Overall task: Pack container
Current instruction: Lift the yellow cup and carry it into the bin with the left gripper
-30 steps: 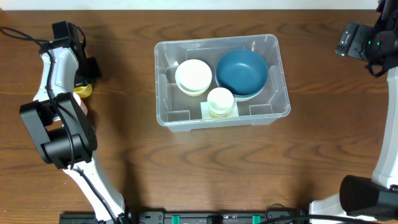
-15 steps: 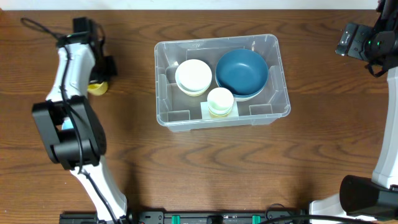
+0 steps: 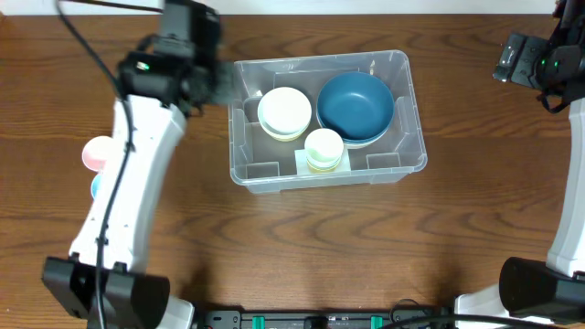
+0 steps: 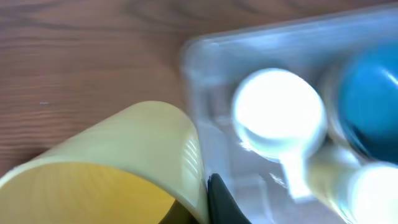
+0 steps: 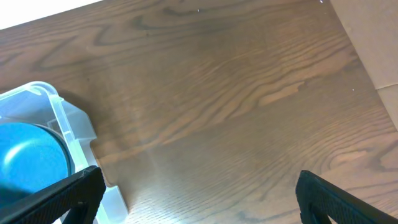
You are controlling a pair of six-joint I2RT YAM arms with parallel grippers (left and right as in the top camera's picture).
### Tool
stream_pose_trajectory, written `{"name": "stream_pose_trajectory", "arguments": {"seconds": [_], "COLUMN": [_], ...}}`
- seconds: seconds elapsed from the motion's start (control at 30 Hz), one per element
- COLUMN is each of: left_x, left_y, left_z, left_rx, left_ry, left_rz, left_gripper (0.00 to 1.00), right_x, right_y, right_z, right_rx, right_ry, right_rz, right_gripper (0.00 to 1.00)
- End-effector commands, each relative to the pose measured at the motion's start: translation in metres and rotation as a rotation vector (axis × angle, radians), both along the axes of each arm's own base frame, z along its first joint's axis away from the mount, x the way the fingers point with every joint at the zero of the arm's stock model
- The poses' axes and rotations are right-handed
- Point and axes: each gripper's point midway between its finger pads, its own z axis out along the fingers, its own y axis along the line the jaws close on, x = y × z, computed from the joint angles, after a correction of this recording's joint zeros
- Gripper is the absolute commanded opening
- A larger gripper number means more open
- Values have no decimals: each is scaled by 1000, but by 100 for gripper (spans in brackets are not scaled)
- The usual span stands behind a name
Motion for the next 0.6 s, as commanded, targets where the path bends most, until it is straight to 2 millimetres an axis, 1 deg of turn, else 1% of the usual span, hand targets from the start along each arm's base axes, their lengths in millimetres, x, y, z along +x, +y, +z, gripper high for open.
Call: {"name": "stream_pose_trajectory", "arguments": {"seconds": [0.0,0.07,0.13,0.23,0.37,0.57], "left_x": [-27,-43,-54,-63,-73,-87], "left_y": [-41,-57,-69,-80,-87,-89], "left_z": [-2,-14,-26,-43,-65,-100], "left_rx": [-17,3,19,35,48,85], "left_ry": [56,114,154,194,256,345], "left_rz": [-114,-165,-202,-236,-236,-254], "left_gripper": [6,6,6,6,6,6], "right_x": [-1,-1,-1,-1,-1,-1], "right_y": [-2,-2,-2,-2,-2,-2], "right_z": [1,1,1,1,1,1], "right_rx": [0,0,0,0,0,0], "right_ry": [-3,-3,-3,-3,-3,-3], "right_rz": [-15,-15,-15,-15,-15,-15], "right_gripper": [99,99,99,99,99,99]}}
